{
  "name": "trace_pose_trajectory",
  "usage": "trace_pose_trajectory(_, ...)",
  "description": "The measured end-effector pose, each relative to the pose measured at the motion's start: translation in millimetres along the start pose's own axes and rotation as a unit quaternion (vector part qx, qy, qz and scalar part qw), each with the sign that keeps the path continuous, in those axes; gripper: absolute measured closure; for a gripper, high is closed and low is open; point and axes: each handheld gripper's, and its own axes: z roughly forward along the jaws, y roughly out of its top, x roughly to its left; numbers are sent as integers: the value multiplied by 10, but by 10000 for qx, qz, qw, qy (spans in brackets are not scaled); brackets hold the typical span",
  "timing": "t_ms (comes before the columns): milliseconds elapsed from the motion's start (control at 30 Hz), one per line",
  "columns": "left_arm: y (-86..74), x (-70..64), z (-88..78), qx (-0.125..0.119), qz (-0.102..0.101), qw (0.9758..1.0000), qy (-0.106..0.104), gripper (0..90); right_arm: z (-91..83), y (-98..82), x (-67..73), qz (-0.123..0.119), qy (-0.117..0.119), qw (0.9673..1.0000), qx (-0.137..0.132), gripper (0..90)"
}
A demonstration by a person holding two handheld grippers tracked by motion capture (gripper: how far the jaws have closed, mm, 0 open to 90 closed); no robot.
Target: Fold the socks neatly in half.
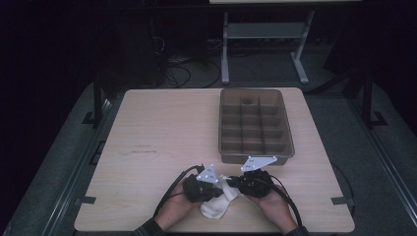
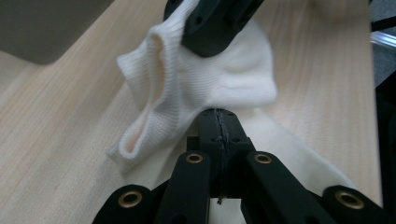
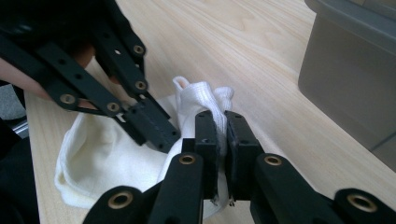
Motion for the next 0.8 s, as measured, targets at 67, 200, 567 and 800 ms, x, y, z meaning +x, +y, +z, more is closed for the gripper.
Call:
trace_pose_trajectory(67,2,-27,-58,-70,19,10000,1,900,2,0,-1,2,7,10000,2,848)
trace_pose_trajectory(200,-47,-101,-182,-145,-13,9999,-28,900,18,-7,3,-18,-5,10000,40,848)
trace_pose_trajectory(567,-157,-163,-112,271,-154,9995,-47,900,5,-15,-25,11,-59,10000,20,847)
trace_pose_trajectory(800,-146,-98,-84,279,-156,9995,75,900,-28,-14,-44,6,-106,9999,-9,846)
